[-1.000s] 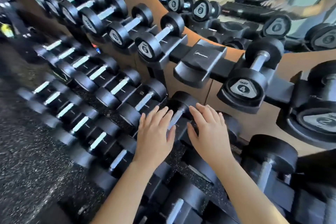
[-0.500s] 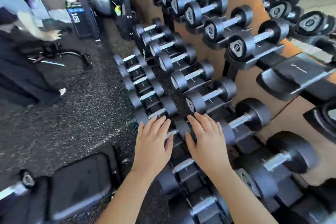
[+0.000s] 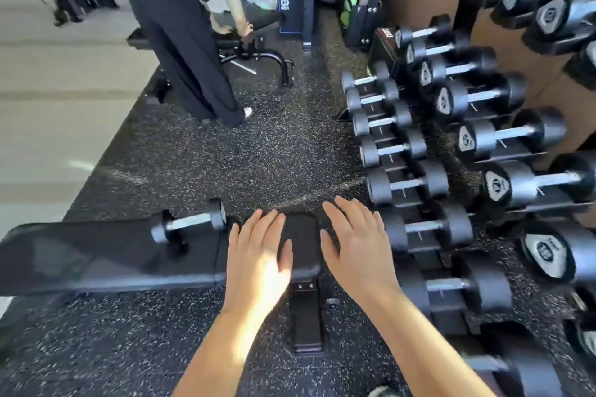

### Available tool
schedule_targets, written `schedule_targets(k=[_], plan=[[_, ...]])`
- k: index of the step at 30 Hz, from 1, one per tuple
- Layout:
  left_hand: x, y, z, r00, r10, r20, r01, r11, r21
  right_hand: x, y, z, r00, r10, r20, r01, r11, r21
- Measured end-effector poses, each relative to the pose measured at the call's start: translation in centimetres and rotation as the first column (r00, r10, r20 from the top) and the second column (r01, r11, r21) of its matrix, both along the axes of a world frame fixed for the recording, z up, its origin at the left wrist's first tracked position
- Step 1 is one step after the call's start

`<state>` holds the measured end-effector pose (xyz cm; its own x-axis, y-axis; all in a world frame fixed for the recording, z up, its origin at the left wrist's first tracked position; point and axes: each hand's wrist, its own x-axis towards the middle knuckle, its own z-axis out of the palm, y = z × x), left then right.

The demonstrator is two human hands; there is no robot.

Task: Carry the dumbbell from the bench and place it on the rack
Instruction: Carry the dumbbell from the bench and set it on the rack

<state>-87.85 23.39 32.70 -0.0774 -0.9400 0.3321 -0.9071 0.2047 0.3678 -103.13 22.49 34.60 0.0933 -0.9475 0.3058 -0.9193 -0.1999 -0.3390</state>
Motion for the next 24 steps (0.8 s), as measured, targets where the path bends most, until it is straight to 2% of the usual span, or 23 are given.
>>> schedule_targets(k=[2,8,14,20,24], plan=[[3.7,0.9,-0.2,0.998,0.065,-0.006,-0.065,0.998,-0.022,3.8,0.0,-0.5,0.998,0.063,0.01,-0.063,0.997,0.052],[12.0,1.5,-1.5,0.963,0.257,-0.077,-0.26,0.965,-0.027,12.5,-1.4,-1.5,0.977,0.212,-0.016,-0.21,0.975,0.078],[17.9,-1.6,-4.1,0.893,0.417,-0.167,-0.416,0.908,0.043,19.1,-6.0,-2.7,0.939,0.343,-0.028,-0.344,0.939,-0.026],[23.1,-8.1,-7.1,0.845,0.528,-0.091,-0.514,0.847,0.138,25.3,-14.5,-6.1,0.869,0.49,-0.076,-0.488,0.872,0.044],[26.2,-12.0,-9.6,0.825,0.559,-0.086,-0.54,0.823,0.177,29.1,-20.0,-8.5,0.852,0.513,-0.1,-0.507,0.858,0.085]])
